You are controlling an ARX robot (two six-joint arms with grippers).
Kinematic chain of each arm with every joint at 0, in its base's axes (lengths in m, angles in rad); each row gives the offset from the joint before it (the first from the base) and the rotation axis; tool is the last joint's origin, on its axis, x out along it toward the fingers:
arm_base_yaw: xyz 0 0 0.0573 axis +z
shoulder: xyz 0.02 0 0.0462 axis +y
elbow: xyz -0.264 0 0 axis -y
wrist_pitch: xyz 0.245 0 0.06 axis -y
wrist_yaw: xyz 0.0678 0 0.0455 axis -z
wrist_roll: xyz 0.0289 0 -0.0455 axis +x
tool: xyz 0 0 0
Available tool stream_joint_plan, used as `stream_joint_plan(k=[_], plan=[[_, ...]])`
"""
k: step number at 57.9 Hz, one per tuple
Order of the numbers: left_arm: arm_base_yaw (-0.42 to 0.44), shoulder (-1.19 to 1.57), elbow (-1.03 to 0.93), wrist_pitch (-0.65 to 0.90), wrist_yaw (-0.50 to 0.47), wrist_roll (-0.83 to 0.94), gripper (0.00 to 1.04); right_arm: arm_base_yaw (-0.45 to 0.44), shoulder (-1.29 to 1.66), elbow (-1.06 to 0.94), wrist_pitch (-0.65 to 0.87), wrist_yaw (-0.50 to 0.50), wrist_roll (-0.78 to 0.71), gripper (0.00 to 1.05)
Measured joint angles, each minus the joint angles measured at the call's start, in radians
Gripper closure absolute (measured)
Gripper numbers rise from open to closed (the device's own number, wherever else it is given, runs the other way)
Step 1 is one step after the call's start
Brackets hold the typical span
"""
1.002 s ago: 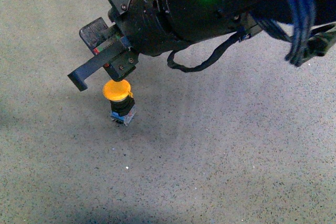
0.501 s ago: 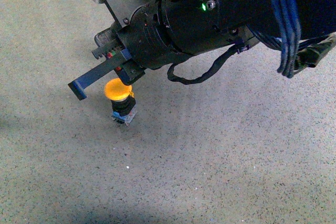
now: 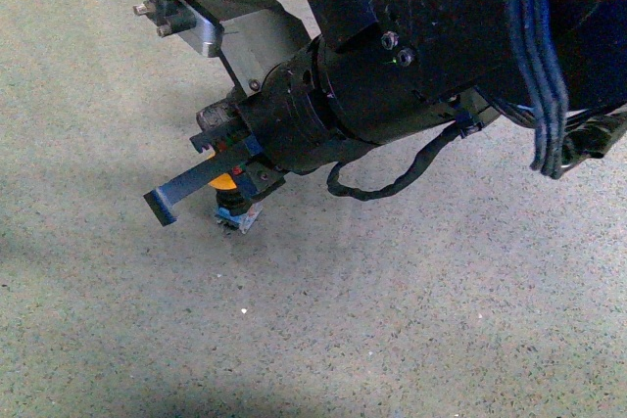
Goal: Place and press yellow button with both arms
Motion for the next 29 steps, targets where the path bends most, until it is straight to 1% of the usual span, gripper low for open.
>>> stream_joint_plan(k=[9, 17, 24, 29], plan=[[0.002, -0.003, 0.000, -0.006, -0.001, 0.000, 1.03, -0.002, -0.010, -0.023, 0.045, -0.010, 0.029, 1.03], [0.002, -0.003, 0.000, -0.006, 0.000, 0.000, 1.03, -0.027, -0.085, -0.094, 0.103, -0.013, 0.085, 1.03], [0.002, -0.003, 0.000, -0.006, 0.000, 0.000, 1.03, -0.085, -0.185, -0.157, 0.140, -0.004, 0.117, 1.03], [0.002, -0.003, 0.000, -0.006, -0.001, 0.000, 1.03, -0.150, -0.298, -0.214, 0.169, 0.002, 0.141, 1.03]])
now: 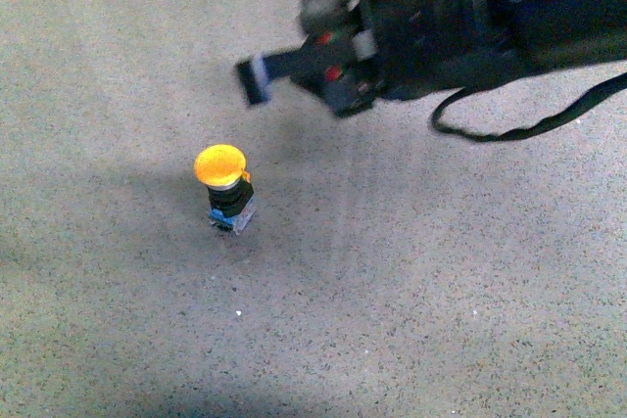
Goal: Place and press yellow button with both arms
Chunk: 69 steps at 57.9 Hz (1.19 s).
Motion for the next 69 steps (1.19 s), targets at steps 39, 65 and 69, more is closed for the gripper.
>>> stream_joint_plan(k=[39, 65, 69], plan=[[0.000, 0.000, 0.000, 0.000, 0.000, 0.000, 1.03, -0.263, -0.611, -0.712, 0.655, 0.354, -0.029, 1.03], [0.000, 0.000, 0.000, 0.000, 0.000, 0.000, 1.03, -0.394, -0.895, -0.863, 0.517, 0.229, -0.029, 1.03], [0.000, 0.000, 0.000, 0.000, 0.000, 0.000, 1.03, -0.394, -0.943, -0.867, 0.476, 0.227, -0.029, 1.03]])
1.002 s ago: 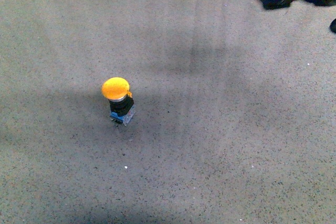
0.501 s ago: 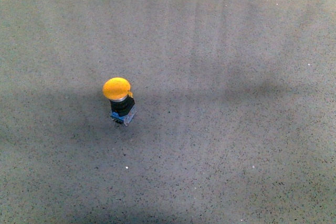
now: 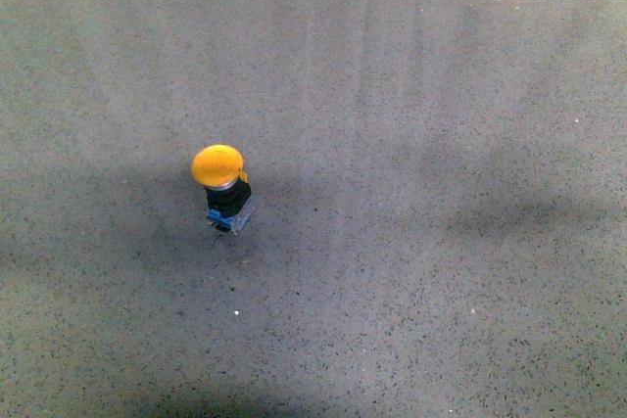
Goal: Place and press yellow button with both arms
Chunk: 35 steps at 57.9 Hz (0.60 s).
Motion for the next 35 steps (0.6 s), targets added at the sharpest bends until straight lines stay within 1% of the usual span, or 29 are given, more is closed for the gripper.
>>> stream_joint_plan(k=[18, 35], plan=[[0.000, 0.000, 0.000, 0.000, 0.000, 0.000, 1.03, -0.001, -0.242, -0.002, -0.219, 0.001, 0.000, 1.03], [0.000, 0.000, 0.000, 0.000, 0.000, 0.000, 1.03, -0.001, -0.417, -0.002, -0.384, 0.001, 0.000, 1.03]])
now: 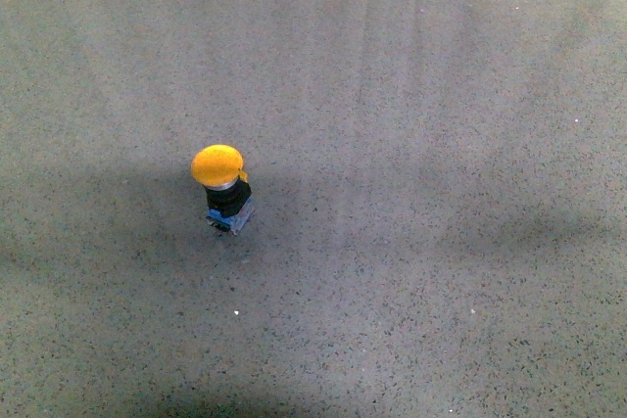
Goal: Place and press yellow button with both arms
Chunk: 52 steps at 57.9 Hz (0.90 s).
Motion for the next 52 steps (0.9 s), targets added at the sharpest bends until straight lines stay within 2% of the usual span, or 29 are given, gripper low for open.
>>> stream_joint_plan(k=[33, 39, 52], plan=[[0.000, 0.000, 0.000, 0.000, 0.000, 0.000, 1.03, 0.000, -0.177, 0.000, -0.177, 0.000, 0.000, 1.03], [0.000, 0.000, 0.000, 0.000, 0.000, 0.000, 1.03, 0.000, -0.304, 0.000, -0.335, 0.000, 0.000, 1.03], [0.000, 0.000, 0.000, 0.000, 0.000, 0.000, 1.03, 0.000, -0.345, 0.000, -0.351, 0.000, -0.001, 1.03]])
